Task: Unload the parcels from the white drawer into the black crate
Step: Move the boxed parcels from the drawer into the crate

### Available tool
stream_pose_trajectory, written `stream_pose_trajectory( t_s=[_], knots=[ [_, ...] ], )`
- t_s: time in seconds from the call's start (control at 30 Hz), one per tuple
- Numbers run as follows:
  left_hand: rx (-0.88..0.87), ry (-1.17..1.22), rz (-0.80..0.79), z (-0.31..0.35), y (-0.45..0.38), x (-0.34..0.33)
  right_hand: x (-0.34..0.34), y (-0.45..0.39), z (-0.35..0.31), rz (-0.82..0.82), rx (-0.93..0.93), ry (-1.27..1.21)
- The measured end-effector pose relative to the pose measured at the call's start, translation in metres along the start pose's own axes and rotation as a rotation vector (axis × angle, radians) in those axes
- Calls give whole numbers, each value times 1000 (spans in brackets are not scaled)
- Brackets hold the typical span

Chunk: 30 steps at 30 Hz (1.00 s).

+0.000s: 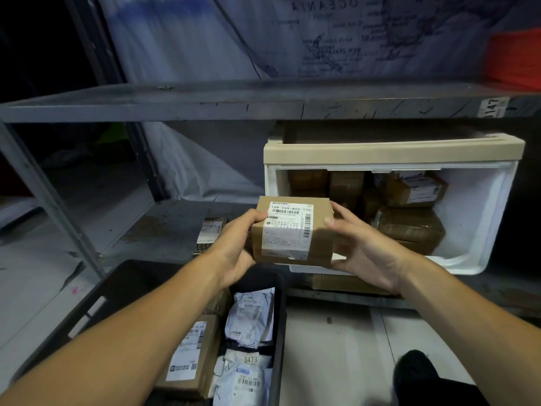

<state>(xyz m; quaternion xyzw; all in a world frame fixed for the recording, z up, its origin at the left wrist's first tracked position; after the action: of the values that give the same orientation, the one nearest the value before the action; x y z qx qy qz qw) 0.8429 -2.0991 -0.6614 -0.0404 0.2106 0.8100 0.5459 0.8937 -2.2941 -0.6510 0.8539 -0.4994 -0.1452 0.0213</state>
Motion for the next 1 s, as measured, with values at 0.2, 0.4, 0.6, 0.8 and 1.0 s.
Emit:
stream_pose_trajectory(
  t_s=[0.2,0.4,0.6,0.8,1.0],
  knots=[
    [-69,-9,33,3,-4,9,4,-2,2,123,-18,-21],
    [-77,-54,50,4,11,28,-11,-1,7,160,-25,-38],
    [-134,-136,140,19,12,62,-41,-11,26,203,-78,-35],
    [-101,-179,203,17,4,114,-84,-44,71,169,-182,-82],
    [21,-293,303,-11,-21,190,-131,-82,129,124,-286,-40]
  ],
)
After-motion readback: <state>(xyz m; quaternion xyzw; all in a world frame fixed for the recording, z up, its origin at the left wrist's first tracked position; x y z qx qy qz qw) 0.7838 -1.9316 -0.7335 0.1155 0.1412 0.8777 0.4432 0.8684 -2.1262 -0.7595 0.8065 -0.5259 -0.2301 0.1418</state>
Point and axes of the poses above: each hand's wrist, its own y-axis away from the middle knuckle, its own x-axis out of the back of the hand, z = x × y, the point moved 6 cm from there along -y, towards the middle knuckle, and after that the axes turned 6 degrees about z, right-handed, at the moved point
